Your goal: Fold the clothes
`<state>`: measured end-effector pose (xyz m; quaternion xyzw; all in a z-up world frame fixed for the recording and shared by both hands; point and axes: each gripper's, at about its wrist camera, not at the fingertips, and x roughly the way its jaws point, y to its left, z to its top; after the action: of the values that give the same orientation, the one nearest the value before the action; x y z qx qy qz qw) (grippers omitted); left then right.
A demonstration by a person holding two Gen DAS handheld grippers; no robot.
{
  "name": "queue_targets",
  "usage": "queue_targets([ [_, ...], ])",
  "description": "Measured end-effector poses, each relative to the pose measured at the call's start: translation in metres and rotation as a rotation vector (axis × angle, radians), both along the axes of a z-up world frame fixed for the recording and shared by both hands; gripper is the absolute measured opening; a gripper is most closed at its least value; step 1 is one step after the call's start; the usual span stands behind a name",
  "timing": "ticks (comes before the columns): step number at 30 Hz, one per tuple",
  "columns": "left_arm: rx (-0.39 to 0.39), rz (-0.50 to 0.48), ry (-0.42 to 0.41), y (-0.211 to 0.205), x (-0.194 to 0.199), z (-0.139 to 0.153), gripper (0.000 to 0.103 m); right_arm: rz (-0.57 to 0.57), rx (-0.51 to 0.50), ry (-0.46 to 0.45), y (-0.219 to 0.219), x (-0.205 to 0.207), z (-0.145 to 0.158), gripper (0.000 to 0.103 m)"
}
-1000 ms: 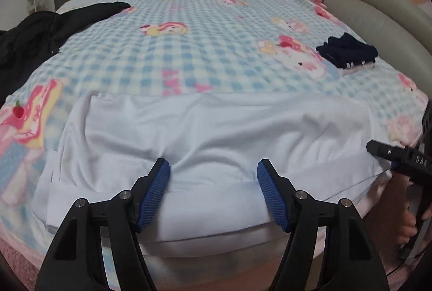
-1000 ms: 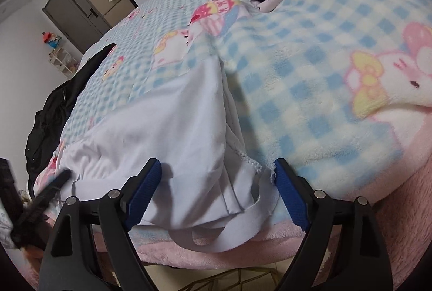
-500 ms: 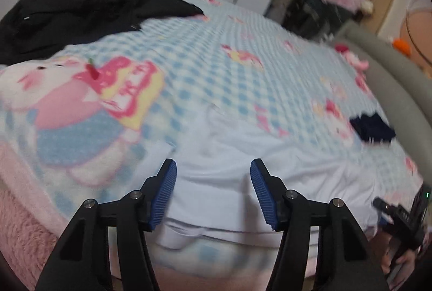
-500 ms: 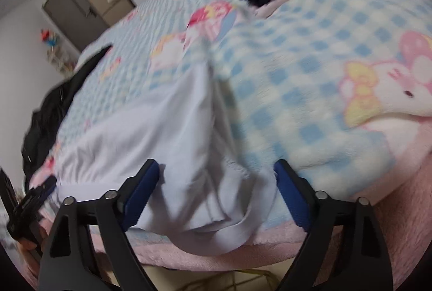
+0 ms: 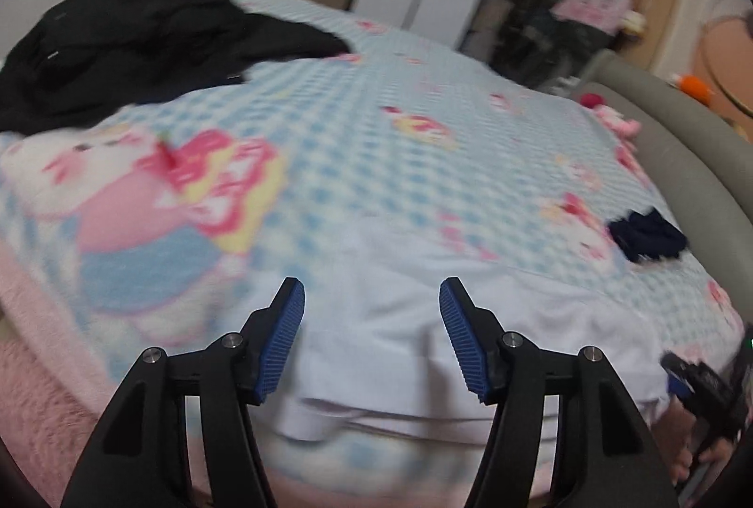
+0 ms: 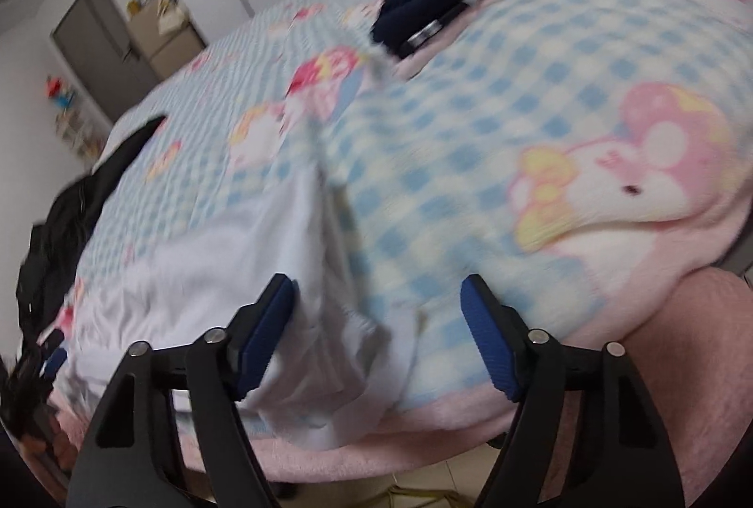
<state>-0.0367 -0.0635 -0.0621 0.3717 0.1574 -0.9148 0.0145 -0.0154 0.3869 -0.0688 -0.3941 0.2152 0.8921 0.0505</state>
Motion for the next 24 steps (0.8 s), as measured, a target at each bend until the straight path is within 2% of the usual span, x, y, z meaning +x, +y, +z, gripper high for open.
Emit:
queue_targets([
  [3, -0.021, -0.097, 0.001, 0.023, -0.005, -0.001, 0.062, 0.114, -0.075, -0.018, -0.01, -0.006, -0.004, 0.074],
  [6, -0.041, -0.187, 0.001, 0.045, -0.01, -0.002, 0.062, 0.172, -0.06, -0.069, -0.023, -0.014, -0.015, 0.075],
  [8, -0.034, -0.186, -0.006, 0.045, -0.01, -0.004, 0.063, 0.194, -0.061, -0.098, -0.029, -0.021, -0.023, 0.081],
  [9, -0.01, -0.192, 0.011, 0.045, -0.008, -0.001, 0.063, 0.193, -0.093, -0.101, -0.027, -0.024, -0.026, 0.085],
  [10, 0.014, -0.198, 0.028, 0.044, -0.005, 0.003, 0.063, 0.192, -0.126, -0.104, -0.025, -0.028, -0.029, 0.085],
  [11, 0.038, -0.203, 0.045, 0.044, -0.002, 0.007, 0.063, 0.189, -0.141, -0.101, -0.023, -0.03, -0.029, 0.08],
  [12, 0.062, -0.209, 0.061, 0.043, 0.001, 0.011, 0.063, 0.19, -0.137, -0.088, -0.024, -0.03, -0.027, 0.068],
  [14, 0.108, -0.226, 0.093, 0.043, 0.006, 0.019, 0.063, 0.209, -0.12, -0.058, -0.028, -0.025, -0.019, 0.056],
  [15, 0.126, -0.26, 0.104, 0.049, 0.004, 0.024, 0.063, 0.22, -0.105, -0.043, -0.03, -0.023, -0.014, 0.051],
  [17, 0.127, -0.332, 0.109, 0.067, -0.001, 0.03, 0.063, 0.232, -0.122, -0.028, -0.031, -0.023, -0.01, 0.049],
  [19, 0.092, -0.409, 0.08, 0.093, -0.01, 0.028, 0.063, 0.236, -0.162, -0.027, -0.029, -0.025, -0.01, 0.053],
  [21, 0.059, -0.47, 0.002, 0.116, -0.021, 0.012, 0.063, 0.228, -0.208, -0.055, -0.027, -0.031, -0.019, 0.068],
  [23, 0.03, -0.491, -0.062, 0.128, -0.028, -0.006, 0.063, 0.229, -0.201, -0.08, -0.031, -0.036, -0.027, 0.067],
  [24, 0.016, -0.493, -0.083, 0.131, -0.029, -0.014, 0.063, 0.234, -0.185, -0.083, -0.034, -0.037, -0.027, 0.064],
])
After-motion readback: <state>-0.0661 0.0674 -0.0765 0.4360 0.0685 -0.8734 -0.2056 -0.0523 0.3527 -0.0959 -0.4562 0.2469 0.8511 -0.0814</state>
